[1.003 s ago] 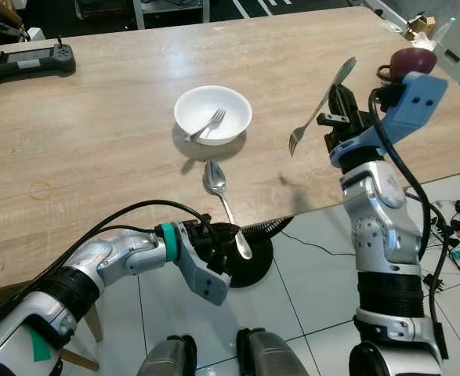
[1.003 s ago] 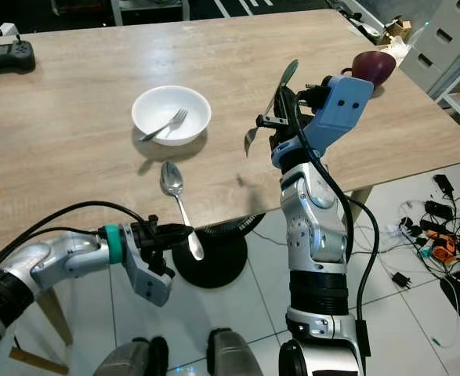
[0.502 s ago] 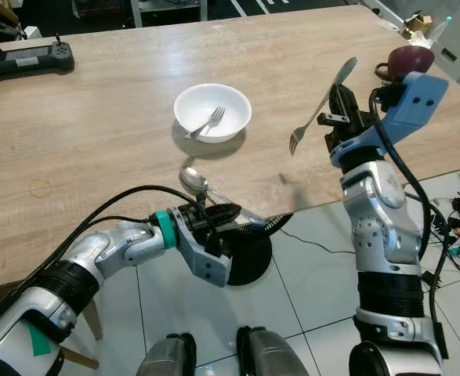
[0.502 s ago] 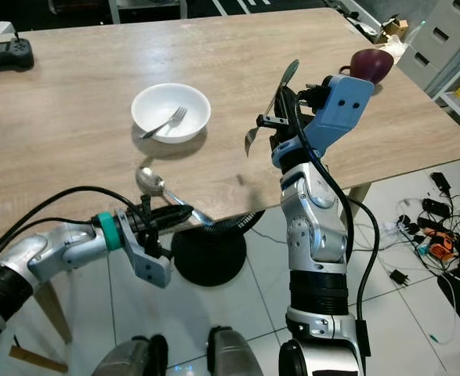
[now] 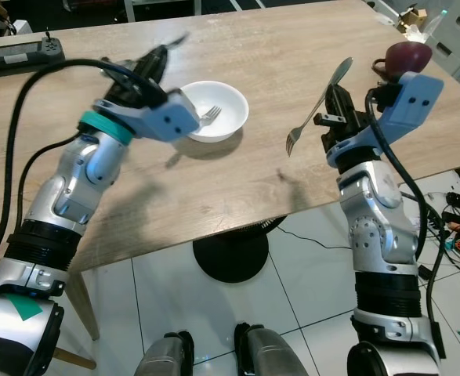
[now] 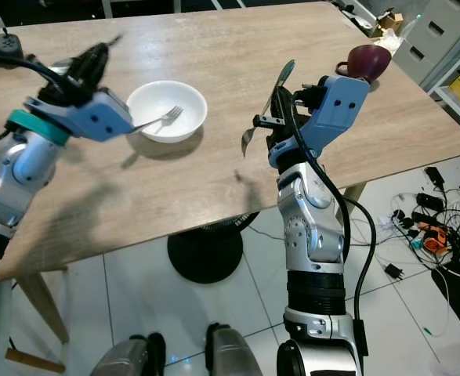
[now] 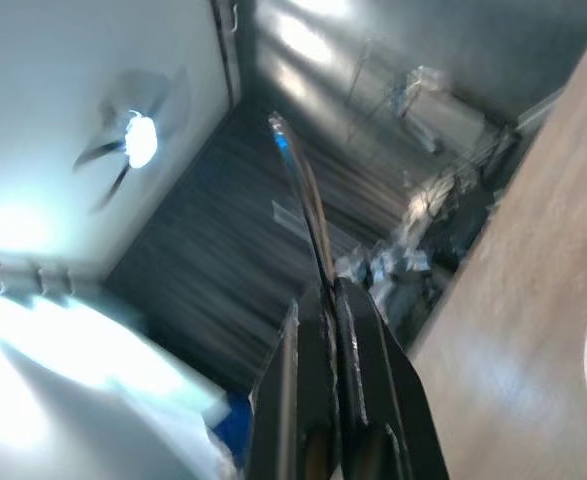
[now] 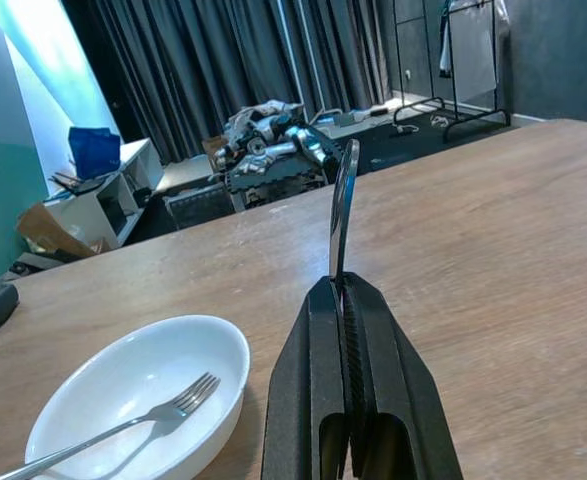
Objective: Setting the table
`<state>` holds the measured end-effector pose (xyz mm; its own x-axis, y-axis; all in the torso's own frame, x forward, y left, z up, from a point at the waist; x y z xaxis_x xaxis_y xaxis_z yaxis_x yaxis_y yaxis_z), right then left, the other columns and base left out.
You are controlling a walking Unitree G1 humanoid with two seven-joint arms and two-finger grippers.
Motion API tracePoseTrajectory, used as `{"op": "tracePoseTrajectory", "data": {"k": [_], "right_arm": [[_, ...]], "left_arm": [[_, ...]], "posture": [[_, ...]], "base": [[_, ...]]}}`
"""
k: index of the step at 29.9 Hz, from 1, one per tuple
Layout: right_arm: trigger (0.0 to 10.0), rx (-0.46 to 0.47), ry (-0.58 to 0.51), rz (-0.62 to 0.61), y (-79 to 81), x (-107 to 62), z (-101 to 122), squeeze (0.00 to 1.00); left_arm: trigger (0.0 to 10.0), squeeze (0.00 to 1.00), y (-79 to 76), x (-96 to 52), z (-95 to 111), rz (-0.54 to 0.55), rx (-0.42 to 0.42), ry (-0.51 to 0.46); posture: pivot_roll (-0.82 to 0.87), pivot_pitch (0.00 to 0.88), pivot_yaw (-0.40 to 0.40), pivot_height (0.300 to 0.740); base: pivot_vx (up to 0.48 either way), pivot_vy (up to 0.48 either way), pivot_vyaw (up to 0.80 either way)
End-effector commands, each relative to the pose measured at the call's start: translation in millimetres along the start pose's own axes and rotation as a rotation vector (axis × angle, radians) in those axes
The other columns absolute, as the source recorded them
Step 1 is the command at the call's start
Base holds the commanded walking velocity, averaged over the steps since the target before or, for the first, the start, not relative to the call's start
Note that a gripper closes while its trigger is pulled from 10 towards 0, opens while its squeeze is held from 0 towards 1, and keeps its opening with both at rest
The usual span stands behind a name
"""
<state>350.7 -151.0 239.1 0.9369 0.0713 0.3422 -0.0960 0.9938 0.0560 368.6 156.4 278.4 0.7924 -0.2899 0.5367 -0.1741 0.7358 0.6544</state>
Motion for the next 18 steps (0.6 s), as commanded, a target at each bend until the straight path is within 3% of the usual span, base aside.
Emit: {"op": "tracePoseTrajectory", "data": {"k": [1, 3, 4, 5, 7, 17, 18], "right_arm": [[10.0, 0.002, 0.015, -0.009, -1.2, -2.3, -4, 0.00], [10.0, 0.003, 0.016, -0.009, -0.8, -2.8, -4, 0.00], [10.0, 0.003, 0.016, -0.009, -0.8, -2.8, -4, 0.00], [10.0, 0.003, 0.016, -0.009, -0.7, -3.1, -4, 0.00], [10.0, 0.004, 0.015, -0.011, -1.2, -3.9, -5, 0.00], [10.0, 0.002, 0.014, -0.015, -2.0, -4.6, -4, 0.00], [10.0, -0.110, -0.009, -0.004, -1.9, -7.7, 0, 0.00]], "left_arm": [[10.0, 0.00, 10.5, -1.6, -13, 0.079, -0.088, 0.100], [10.0, 0.00, 13.4, -5.4, -32, 0.135, -0.262, 0.295], [10.0, 0.00, 13.4, -5.4, -32, 0.135, -0.262, 0.295], [10.0, 0.00, 11.7, -8.1, -39, 0.151, -0.356, 0.387], [10.0, 0.00, 7.3, -12.3, -47, 0.136, -0.468, 0.543], [10.0, 0.00, 10.3, -10.9, -44, 0.135, -0.481, 0.564], [10.0, 0.00, 13.4, -9.8, -33, 0.112, -0.486, 0.525]], "posture": [[-0.11, 0.081, 0.012, 0.740], [-0.11, 0.077, 0.015, 0.740], [-0.11, 0.077, 0.015, 0.740], [-0.11, 0.075, 0.019, 0.740], [-0.11, 0.073, 0.023, 0.740], [-0.11, 0.072, 0.025, 0.740], [-0.10, 0.058, 0.043, 0.740]], "base": [[0.000, 0.000, 0.00], [0.000, 0.000, 0.00], [0.000, 0.000, 0.00], [0.000, 0.000, 0.00], [0.000, 0.000, 0.00], [0.000, 0.000, 0.00], [0.000, 0.000, 0.00]]}}
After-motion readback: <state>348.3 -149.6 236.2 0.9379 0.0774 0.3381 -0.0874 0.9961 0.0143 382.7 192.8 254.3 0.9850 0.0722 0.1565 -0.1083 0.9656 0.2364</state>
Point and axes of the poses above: a point about 5 cm out from each wrist's last joint towards the gripper, its own x axis pointing out of the wrist towards the gripper, its own z axis along the axis of the wrist's last joint, y = z × x, the point moved 2 cm from there along x, pointing out of the wrist towards the gripper, and after that the axes turned 13 degrees about -x, right-handed, at the moved point
